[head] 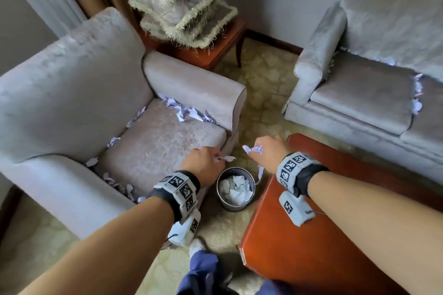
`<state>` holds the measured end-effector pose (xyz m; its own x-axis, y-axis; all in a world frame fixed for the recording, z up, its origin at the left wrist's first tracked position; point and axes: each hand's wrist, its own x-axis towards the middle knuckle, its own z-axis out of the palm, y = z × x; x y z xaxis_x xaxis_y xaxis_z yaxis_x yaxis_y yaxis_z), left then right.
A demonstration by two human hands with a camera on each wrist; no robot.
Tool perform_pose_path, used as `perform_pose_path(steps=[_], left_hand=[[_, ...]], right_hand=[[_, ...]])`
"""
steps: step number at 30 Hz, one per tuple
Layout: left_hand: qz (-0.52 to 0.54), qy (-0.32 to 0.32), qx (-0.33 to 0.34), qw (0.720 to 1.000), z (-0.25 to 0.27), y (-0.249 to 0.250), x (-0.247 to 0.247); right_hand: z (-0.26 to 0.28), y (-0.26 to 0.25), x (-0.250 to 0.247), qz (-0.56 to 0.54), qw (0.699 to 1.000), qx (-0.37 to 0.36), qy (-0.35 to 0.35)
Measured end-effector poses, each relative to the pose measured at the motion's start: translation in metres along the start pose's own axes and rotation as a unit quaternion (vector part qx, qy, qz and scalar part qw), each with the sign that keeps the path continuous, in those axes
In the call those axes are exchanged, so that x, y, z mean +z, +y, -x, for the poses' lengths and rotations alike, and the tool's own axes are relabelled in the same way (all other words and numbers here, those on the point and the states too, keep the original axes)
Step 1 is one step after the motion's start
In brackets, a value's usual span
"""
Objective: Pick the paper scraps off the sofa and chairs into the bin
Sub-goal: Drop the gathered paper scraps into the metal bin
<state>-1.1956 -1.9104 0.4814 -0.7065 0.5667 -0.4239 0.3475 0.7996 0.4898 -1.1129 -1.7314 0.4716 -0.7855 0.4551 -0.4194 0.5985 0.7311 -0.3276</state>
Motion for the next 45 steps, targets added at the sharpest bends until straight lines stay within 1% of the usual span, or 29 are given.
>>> perform_pose_path(steps=[2,4,7,9,12,16,20,23,25,28,32,35,38,42,45], left_hand=[[-0.001,-0.029,-0.006,1.000,-0.024,-0.017,0.000],[-0.008,-0.051,-0.009,0.999,-0.045,-0.029,0.002],[0.006,-0.064,-0.004,0.998,-0.076,-0.038,0.005],[0.019,-0.070,-0.012,0.997,-0.096,-0.041,0.012],[0.027,-0.083,-0.023,0.996,-0.128,-0.046,0.033],[0.041,-0.106,-0.047,0.992,-0.169,-0.061,0.079],[0.052,-0.125,-0.085,0.987,-0.210,-0.088,0.146],[0.056,-0.159,-0.134,0.977,-0.240,-0.112,0.200],[0.061,-0.173,-0.169,0.968,-0.256,-0.126,0.232],[0.076,-0.184,-0.199,0.960,-0.283,-0.141,0.274],[0.104,-0.175,-0.224,0.953,-0.319,-0.152,0.319],[0.098,-0.186,-0.236,0.949,-0.336,-0.160,0.350],[0.084,-0.196,-0.240,0.947,-0.342,-0.168,0.373],[0.080,-0.217,-0.249,0.941,-0.345,-0.177,0.384],[0.089,-0.230,-0.238,0.940,-0.348,-0.179,0.383]], right_hand=[[-0.020,-0.008,0.015,-0.025,0.999,0.040,0.004],[-0.036,-0.014,0.031,-0.041,0.997,0.060,0.010],[-0.057,-0.019,0.049,-0.042,0.996,0.078,0.020],[-0.070,-0.018,0.058,-0.050,0.994,0.093,0.023],[-0.091,-0.006,0.081,-0.057,0.992,0.107,0.020],[-0.122,0.025,0.131,-0.087,0.985,0.149,-0.019],[-0.157,0.065,0.196,-0.099,0.973,0.202,-0.047],[-0.184,0.092,0.245,-0.135,0.956,0.252,-0.071],[-0.199,0.106,0.274,-0.157,0.945,0.273,-0.085],[-0.223,0.122,0.308,-0.175,0.936,0.291,-0.089],[-0.249,0.140,0.341,-0.190,0.926,0.314,-0.087],[-0.263,0.149,0.364,-0.203,0.917,0.332,-0.089],[-0.273,0.155,0.384,-0.214,0.910,0.341,-0.097],[-0.282,0.162,0.401,-0.222,0.908,0.336,-0.118],[-0.288,0.162,0.405,-0.221,0.910,0.328,-0.122]])
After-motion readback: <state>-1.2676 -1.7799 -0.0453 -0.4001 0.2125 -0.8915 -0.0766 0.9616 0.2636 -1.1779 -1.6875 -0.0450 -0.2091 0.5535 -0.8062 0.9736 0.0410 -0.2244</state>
